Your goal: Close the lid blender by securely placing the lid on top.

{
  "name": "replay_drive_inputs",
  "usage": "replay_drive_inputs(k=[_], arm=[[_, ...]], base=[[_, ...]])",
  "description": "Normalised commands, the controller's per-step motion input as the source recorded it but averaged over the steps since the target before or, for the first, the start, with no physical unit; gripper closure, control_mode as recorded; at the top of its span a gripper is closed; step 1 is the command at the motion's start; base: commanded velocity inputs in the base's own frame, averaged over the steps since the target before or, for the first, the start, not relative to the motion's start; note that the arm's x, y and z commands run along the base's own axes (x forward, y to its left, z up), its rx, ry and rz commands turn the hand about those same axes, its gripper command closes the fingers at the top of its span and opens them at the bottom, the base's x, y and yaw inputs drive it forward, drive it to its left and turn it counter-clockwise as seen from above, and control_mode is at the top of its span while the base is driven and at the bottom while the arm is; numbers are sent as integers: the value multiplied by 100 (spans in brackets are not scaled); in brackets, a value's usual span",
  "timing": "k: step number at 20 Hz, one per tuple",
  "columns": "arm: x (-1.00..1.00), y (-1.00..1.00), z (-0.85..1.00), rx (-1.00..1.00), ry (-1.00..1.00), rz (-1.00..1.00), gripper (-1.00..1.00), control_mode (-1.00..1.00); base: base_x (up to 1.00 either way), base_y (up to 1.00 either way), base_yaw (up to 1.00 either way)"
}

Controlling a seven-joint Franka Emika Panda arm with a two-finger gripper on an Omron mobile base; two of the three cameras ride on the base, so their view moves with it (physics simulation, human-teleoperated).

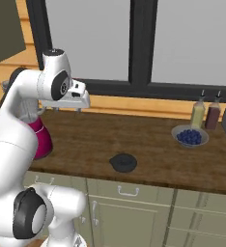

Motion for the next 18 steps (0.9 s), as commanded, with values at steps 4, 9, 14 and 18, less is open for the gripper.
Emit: replay_drive_inputs(k=[4,9,14,18], arm=[[0,0,0,0,0,0,-100,100],[0,0,0,0,0,0,-100,100],[0,0,0,0,0,0,-100,100],[0,0,-18,0,0,0,-100,-100]], base=[[44,0,0],[30,0,0],[29,0,0],[2,0,0]])
